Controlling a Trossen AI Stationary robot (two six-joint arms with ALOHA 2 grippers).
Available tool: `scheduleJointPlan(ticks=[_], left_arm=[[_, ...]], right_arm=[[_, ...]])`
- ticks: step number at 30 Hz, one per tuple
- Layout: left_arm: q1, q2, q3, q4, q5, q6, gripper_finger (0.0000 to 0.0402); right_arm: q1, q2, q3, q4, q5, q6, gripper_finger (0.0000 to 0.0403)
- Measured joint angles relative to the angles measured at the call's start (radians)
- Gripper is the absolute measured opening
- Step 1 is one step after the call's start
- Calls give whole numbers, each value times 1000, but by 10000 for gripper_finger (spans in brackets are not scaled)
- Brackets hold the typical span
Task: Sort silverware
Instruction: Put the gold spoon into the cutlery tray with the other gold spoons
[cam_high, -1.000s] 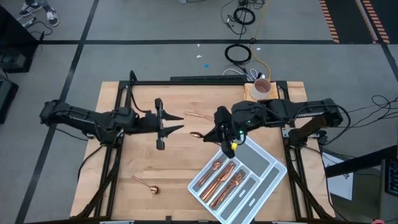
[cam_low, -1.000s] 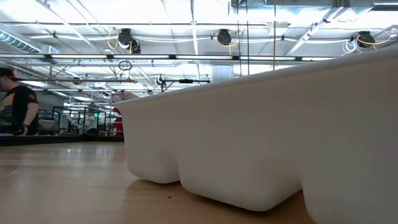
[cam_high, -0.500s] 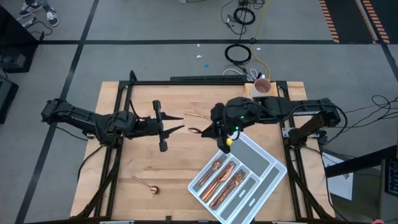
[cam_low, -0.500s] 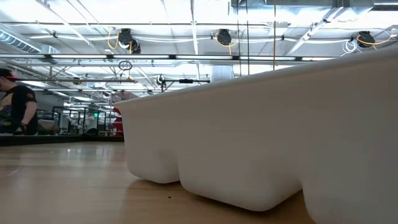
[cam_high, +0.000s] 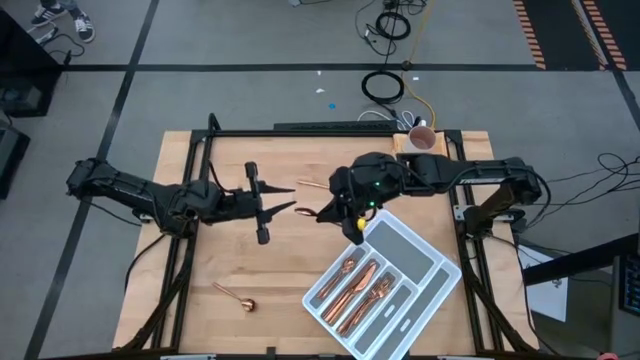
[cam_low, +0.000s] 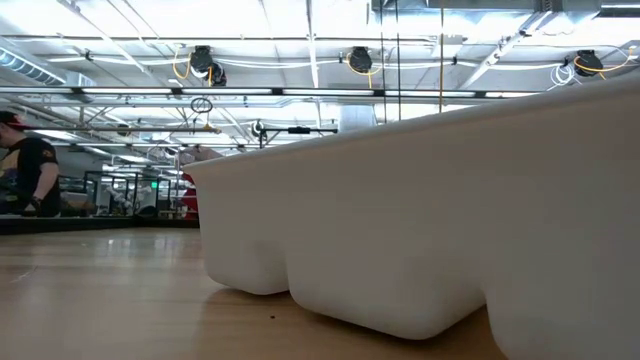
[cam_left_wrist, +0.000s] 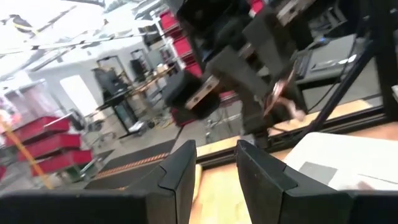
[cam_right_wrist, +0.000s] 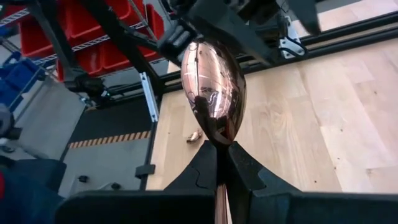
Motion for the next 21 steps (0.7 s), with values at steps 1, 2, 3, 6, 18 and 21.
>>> scheduleJointPlan(ticks=[1,2,3,6,18,21], left_arm=[[-2,0,0,-2,-14,1,123],[-6,0,0,-1,-30,7,123],[-10,0,0,-1,-50,20,123],[-29,0,0,-3,-106,57,123],[-65,0,0,6,-110,78,123],[-64,0,0,8,-112,78,123]], right_arm=[[0,-4,0,-10,1,-7,0],[0,-5,0,-19,5,-11,0],[-2,-6,0,-21,16,-13,0],[-16,-3,0,-25,22,-34,0],[-82,7,0,-1,-52,-66,0],[-78,32,0,15,-89,-66,0]])
